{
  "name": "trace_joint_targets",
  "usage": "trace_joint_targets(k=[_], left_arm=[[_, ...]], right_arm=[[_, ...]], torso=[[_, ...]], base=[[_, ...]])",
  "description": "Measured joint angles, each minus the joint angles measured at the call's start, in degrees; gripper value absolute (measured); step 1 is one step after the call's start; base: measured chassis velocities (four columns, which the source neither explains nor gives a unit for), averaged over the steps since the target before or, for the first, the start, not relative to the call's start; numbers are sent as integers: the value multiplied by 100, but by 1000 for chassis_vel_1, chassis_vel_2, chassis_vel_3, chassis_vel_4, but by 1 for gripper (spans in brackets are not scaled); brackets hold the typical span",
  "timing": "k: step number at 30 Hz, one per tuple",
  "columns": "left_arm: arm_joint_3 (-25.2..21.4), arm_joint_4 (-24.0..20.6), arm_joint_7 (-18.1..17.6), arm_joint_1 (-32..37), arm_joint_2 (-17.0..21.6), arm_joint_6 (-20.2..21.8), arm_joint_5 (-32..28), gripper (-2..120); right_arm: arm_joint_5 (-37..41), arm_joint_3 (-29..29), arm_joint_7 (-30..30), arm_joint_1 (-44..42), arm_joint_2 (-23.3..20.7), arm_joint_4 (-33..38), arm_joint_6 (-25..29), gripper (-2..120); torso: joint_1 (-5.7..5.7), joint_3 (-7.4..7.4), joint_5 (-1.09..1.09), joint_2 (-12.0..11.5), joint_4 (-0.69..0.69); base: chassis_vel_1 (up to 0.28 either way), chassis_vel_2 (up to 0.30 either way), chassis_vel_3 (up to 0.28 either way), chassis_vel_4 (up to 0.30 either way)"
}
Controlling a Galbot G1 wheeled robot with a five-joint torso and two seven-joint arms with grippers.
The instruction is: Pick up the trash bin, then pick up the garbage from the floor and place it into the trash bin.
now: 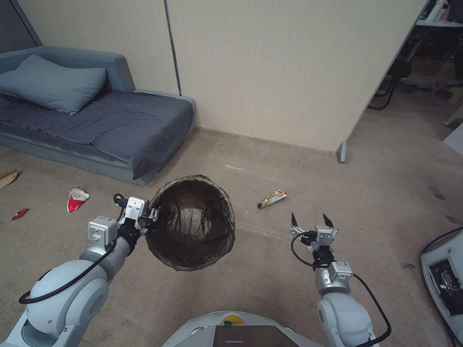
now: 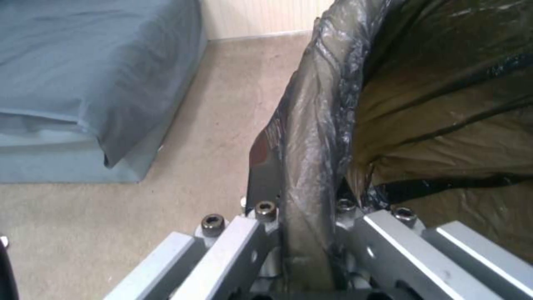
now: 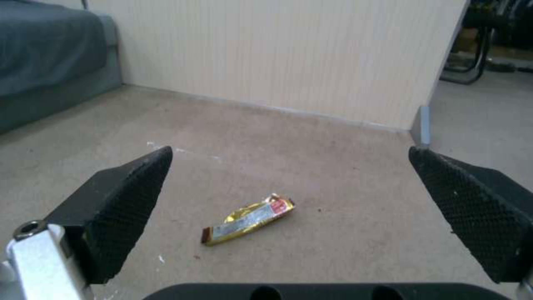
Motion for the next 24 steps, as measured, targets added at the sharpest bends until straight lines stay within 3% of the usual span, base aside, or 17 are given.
trace_joint_targets(k=[24], left_arm=[[14, 25, 85, 71, -95, -1, 241, 0]], right_arm=[[163, 68, -85, 92, -40, 14, 81, 100]], torso=[[0, 0, 0, 0, 0]], base=[[0, 0, 0, 0]])
